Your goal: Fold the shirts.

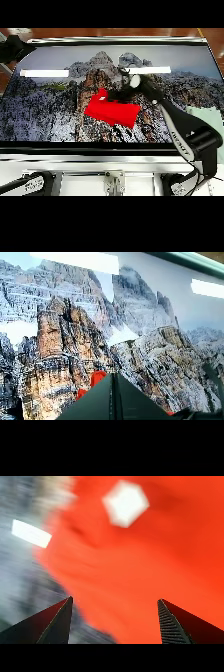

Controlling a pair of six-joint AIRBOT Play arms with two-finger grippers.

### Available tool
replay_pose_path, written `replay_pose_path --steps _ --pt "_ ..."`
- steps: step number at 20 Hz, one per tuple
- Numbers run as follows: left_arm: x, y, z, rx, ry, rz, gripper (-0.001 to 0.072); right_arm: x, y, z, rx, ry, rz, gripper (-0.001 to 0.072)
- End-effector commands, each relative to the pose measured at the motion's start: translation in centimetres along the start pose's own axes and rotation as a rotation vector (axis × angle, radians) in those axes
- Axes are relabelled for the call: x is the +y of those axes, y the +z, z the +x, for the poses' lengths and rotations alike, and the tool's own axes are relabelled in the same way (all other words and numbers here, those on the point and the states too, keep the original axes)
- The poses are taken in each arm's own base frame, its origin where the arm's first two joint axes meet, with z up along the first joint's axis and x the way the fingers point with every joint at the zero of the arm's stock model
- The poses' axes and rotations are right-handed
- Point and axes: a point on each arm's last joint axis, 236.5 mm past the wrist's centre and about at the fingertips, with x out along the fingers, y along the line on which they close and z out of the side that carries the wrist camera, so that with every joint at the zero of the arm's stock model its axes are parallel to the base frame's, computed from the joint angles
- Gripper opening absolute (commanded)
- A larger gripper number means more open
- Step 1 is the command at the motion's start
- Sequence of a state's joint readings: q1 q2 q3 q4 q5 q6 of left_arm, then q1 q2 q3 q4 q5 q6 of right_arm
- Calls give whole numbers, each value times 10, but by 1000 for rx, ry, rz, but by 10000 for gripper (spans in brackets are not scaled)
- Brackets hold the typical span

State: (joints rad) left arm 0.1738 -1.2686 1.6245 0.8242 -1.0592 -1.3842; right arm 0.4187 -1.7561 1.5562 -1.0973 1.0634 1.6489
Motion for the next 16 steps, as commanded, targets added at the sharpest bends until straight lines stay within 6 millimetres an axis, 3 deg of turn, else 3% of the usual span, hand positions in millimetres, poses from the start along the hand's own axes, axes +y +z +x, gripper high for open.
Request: replay_pose_path --steps 1,2,4,8,13,14,15,16 --pt "0 -3 -12 13 20 24 43 -118 -39 -62 204 -298 83 634" --pt "0 -4 -12 16 20 24 44 -142 -46 -76 233 -315 147 634" --pt "0 -7 -12 31 17 25 44 -154 -56 -72 249 -226 273 670" --pt "-4 -11 -10 44 8 28 44 -133 -65 -13 178 17 426 670" --pt "-13 -14 -7 53 -8 37 44 -104 -60 29 149 167 490 668" --pt "-15 -15 -6 55 -12 36 43 -96 -62 36 161 182 480 556" --pt "-17 -16 -6 57 -15 37 43 -91 -62 39 160 194 455 260" --pt "-19 -16 -5 59 -21 39 43 -88 -57 37 142 205 425 71"
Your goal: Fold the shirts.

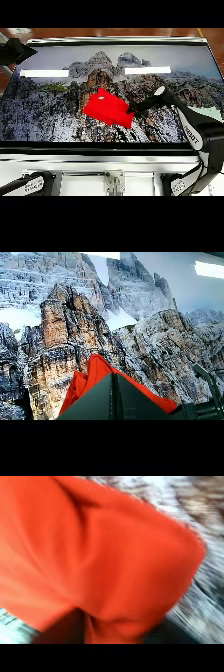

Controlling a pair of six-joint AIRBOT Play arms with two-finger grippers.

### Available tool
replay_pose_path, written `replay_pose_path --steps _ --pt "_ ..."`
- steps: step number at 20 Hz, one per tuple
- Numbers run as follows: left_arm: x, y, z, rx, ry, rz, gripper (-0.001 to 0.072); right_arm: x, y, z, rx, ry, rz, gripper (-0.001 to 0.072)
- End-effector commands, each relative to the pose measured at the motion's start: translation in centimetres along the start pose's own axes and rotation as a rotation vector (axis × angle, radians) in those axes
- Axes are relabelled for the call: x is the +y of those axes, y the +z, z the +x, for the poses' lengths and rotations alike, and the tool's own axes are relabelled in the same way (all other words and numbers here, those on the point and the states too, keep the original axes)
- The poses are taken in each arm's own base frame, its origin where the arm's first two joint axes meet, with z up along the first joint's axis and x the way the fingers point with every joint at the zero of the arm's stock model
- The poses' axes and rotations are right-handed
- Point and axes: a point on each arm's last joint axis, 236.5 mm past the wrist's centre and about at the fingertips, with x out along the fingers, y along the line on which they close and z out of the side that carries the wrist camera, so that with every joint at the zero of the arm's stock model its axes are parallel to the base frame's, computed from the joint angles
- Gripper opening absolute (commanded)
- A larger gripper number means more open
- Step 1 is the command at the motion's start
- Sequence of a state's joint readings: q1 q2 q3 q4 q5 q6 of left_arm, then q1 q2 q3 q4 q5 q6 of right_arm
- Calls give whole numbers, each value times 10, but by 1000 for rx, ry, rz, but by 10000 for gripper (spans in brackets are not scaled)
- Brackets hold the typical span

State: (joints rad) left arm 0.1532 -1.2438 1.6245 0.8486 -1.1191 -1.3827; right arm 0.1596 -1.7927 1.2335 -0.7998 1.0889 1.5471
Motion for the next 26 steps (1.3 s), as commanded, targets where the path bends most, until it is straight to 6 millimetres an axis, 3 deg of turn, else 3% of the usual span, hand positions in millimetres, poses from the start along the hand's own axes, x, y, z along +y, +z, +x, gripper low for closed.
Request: replay_pose_path --steps 1,3,4,6,8,10,13,15,18,23,26 --pt "-7 -2 2 7 -15 4 44 23 10 1 -45 82 -89 55" --pt "-10 -3 3 11 -20 7 43 45 33 -50 -154 121 -218 55" --pt "-13 -4 4 13 -24 10 43 51 47 -85 -229 133 -234 54" --pt "-15 -6 5 17 -29 5 44 51 73 -174 -406 132 -221 54" --pt "-19 -7 7 21 -36 9 44 24 82 -268 -576 81 -154 54" --pt "-23 -8 8 25 -43 15 44 -19 67 -351 -698 -2 -59 54" --pt "-28 -8 5 21 -49 23 44 -89 17 -421 -765 -131 85 55" --pt "-34 -9 0 22 -58 29 43 -145 -23 -444 -746 -260 208 55" --pt "-44 -10 -13 17 -68 47 44 -216 -84 -446 -613 -400 400 54" --pt "-59 -7 -31 -9 -78 75 44 -281 -153 -390 -373 -412 600 55" --pt "-65 -5 -40 -26 -81 87 44 -317 -181 -378 -340 -461 712 55"
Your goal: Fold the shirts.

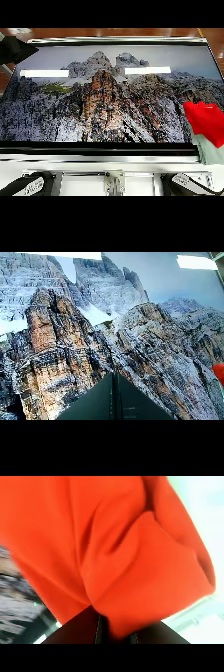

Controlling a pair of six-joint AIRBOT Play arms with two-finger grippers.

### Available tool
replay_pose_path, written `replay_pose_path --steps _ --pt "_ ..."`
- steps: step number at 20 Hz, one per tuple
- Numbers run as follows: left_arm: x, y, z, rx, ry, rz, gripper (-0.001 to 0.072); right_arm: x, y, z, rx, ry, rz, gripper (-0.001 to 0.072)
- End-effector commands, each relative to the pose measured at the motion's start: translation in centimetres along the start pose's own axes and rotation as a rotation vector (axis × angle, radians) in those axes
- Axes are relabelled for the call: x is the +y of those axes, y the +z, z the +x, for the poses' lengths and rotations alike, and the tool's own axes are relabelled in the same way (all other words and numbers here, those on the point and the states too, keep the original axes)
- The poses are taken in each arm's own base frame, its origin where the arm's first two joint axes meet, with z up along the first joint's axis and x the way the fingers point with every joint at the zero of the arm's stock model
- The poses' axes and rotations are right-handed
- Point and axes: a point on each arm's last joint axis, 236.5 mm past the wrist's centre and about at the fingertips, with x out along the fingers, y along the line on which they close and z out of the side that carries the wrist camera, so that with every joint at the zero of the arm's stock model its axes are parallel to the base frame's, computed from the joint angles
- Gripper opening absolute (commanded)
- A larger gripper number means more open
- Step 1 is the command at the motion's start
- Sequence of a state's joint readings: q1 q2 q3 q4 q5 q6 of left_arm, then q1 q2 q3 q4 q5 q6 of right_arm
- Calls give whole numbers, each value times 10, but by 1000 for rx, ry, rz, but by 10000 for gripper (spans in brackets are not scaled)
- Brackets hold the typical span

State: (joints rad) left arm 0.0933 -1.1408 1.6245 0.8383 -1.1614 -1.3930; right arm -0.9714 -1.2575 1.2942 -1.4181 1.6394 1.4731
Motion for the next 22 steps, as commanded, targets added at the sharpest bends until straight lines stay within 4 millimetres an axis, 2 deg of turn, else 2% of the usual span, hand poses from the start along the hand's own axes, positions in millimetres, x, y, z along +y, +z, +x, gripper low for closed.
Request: replay_pose_path --steps 1,4,5,6,7,8,10,12,13,14,15,16,17,18,19,20,21,22 --pt "-9 2 -10 -17 -4 16 44 -53 -20 24 59 -99 116 55" --pt "-9 3 -11 -19 -5 17 44 -69 -9 38 -8 -105 207 55" --pt "-9 3 -11 -19 -5 14 44 -73 -6 40 -29 -108 244 93" --pt "-9 3 -10 -19 -5 0 44 -75 -2 42 -49 -110 268 321" --pt "-9 3 -10 -19 -5 -1 44 -76 0 42 -56 -111 260 610" --pt "-9 3 -10 -17 -4 -2 44 -75 0 42 -56 -110 256 637" --pt "-7 2 -8 -13 -3 -5 44 -75 2 34 -91 -116 270 636" --pt "-4 -1 -2 2 -1 -3 43 -73 29 4 -269 -114 273 634" --pt "-1 -7 5 25 19 15 42 -60 51 -24 -418 -87 243 634" --pt "4 -16 14 60 56 53 42 -36 71 -54 -572 -49 172 634" --pt "12 -30 27 115 120 95 41 -6 83 -81 -697 -13 78 634" --pt "21 -47 40 180 196 116 41 35 88 -105 -799 24 -55 634" --pt "29 -69 53 262 274 138 42 76 83 -115 -841 51 -192 634" --pt "37 -96 65 364 351 160 43 121 68 -112 -823 85 -332 634" --pt "42 -125 76 477 402 188 71 158 47 -96 -754 108 -448 634" --pt "40 -152 85 580 409 208 332 186 22 -70 -645 113 -545 635" --pt "38 -177 93 668 419 180 680 200 6 -47 -550 93 -592 640" --pt "39 -195 99 732 428 171 720 206 -15 -20 -421 73 -623 669"
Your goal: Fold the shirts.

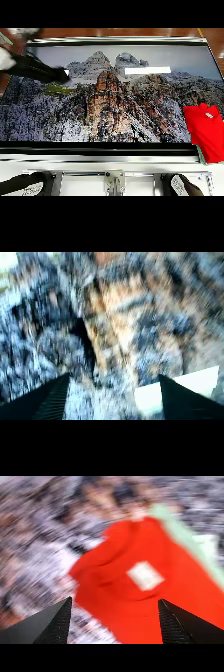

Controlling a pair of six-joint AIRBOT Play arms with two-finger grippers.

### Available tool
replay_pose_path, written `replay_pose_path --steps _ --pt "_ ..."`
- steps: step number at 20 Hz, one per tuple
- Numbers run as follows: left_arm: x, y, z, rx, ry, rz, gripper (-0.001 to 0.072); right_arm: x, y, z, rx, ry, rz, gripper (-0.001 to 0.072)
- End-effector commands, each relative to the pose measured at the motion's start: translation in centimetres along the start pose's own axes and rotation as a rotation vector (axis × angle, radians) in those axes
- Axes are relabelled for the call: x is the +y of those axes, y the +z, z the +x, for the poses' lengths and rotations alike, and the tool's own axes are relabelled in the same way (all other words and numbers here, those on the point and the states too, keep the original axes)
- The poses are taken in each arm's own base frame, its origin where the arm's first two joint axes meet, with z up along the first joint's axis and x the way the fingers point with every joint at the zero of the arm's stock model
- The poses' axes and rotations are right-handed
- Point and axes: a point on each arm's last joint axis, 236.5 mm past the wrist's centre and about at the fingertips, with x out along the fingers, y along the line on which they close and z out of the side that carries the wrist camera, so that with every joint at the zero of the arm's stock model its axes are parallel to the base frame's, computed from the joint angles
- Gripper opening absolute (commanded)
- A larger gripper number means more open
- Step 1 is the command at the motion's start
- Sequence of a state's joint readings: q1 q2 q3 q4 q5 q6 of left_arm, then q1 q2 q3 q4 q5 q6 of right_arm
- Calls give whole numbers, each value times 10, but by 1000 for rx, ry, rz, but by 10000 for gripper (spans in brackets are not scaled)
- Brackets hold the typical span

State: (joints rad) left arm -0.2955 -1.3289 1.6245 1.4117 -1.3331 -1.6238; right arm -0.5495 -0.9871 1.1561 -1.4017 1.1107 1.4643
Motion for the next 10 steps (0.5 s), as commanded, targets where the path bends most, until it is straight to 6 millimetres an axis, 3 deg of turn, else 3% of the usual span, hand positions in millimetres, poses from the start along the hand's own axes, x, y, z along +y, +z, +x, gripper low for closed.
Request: replay_pose_path --steps 1,3,5,10 --pt "-3 -51 51 259 131 36 720 78 -66 21 286 95 -189 669" --pt "-7 -47 65 247 125 43 720 88 -101 33 453 113 -222 668" --pt "-10 -37 67 203 116 47 720 95 -118 40 536 119 -250 668" --pt "-9 -37 68 201 116 48 720 101 -123 45 555 125 -264 668"
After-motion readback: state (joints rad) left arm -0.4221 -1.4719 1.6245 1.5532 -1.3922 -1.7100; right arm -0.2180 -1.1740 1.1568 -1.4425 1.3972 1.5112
